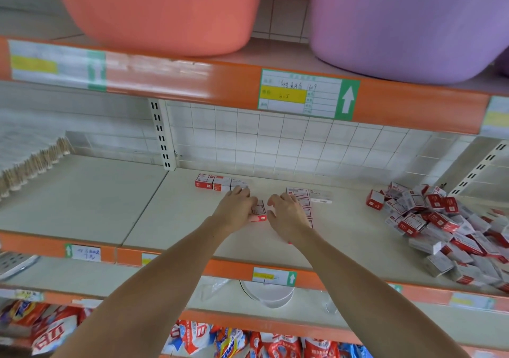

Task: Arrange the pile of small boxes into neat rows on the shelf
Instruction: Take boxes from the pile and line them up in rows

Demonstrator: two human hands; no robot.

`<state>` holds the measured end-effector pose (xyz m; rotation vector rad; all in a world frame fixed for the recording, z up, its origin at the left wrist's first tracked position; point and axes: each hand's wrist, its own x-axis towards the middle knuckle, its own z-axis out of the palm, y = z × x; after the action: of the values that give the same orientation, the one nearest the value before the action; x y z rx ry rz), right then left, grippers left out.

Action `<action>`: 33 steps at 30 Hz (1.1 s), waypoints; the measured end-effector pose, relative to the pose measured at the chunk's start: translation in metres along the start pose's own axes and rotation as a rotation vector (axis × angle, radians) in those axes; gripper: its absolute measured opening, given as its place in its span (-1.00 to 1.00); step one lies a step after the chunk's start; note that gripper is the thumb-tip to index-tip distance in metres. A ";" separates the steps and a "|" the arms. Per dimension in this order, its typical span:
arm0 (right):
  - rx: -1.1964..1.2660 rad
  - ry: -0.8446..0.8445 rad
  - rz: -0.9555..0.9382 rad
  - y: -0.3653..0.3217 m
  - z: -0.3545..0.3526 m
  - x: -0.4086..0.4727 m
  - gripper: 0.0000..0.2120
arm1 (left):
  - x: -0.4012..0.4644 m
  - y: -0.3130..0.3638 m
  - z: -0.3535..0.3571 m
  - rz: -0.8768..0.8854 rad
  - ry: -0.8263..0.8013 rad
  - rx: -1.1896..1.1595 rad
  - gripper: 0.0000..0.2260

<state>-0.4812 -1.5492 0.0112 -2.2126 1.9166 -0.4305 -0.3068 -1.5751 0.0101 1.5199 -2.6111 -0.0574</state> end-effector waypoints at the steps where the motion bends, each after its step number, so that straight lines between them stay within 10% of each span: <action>1: 0.009 -0.017 0.001 -0.001 0.000 0.000 -0.73 | 0.000 -0.001 0.001 -0.002 0.013 -0.019 -0.62; 22: 0.357 -0.132 0.015 -0.050 0.023 0.019 -0.76 | -0.028 -0.052 0.000 -0.061 0.080 -0.208 -0.89; 33: 0.216 -0.162 -0.083 -0.082 0.044 0.041 -0.76 | -0.046 -0.105 0.003 -0.207 0.122 -0.044 -0.67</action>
<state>-0.3852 -1.5792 0.0005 -2.1218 1.6199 -0.4339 -0.1940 -1.5870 -0.0069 1.7146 -2.3370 -0.0392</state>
